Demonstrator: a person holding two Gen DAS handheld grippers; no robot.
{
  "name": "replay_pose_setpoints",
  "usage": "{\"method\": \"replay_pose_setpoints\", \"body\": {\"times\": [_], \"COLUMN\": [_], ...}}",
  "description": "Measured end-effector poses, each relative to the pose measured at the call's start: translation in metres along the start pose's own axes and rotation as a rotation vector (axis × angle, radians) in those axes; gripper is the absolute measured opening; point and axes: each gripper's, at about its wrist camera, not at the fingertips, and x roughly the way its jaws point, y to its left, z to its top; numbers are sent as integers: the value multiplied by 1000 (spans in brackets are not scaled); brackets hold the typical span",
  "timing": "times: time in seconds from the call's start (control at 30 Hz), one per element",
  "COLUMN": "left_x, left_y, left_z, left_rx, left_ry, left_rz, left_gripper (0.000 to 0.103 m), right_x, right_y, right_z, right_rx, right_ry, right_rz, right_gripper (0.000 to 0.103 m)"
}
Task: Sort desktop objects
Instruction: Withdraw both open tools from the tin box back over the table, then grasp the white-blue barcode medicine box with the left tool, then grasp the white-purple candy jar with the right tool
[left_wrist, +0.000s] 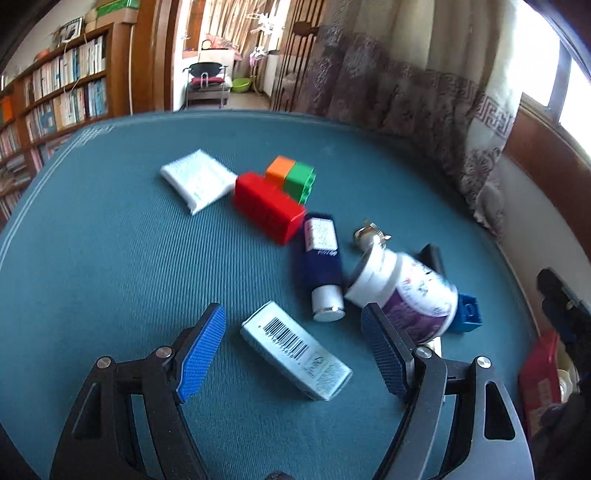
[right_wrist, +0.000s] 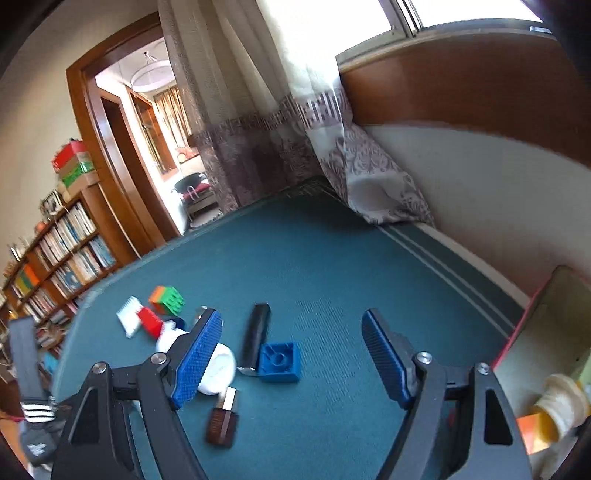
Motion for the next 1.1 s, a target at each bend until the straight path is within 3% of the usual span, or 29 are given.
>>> {"method": "replay_pose_setpoints", "body": {"times": [0.2, 0.63, 0.83, 0.9, 1.1], "left_x": [9, 0, -6, -3, -6], "left_y": [1, 8, 16, 14, 15], "left_z": [-8, -13, -15, -16, -17], "left_rx": [13, 45, 56, 71, 70], "left_ry": [-3, -16, -24, -12, -24], "left_rz": [83, 40, 29, 46, 10], "left_gripper": [79, 78, 57, 26, 26], "right_x": [19, 23, 24, 24, 22], "right_y": [-5, 8, 7, 8, 13], "right_z": [-18, -29, -29, -30, -31], "right_rx": [-26, -92, -89, -98, -124], "right_ry": [37, 40, 45, 45, 40], "right_rz": [-6, 9, 9, 11, 33], "right_gripper": [82, 82, 82, 82, 82]}}
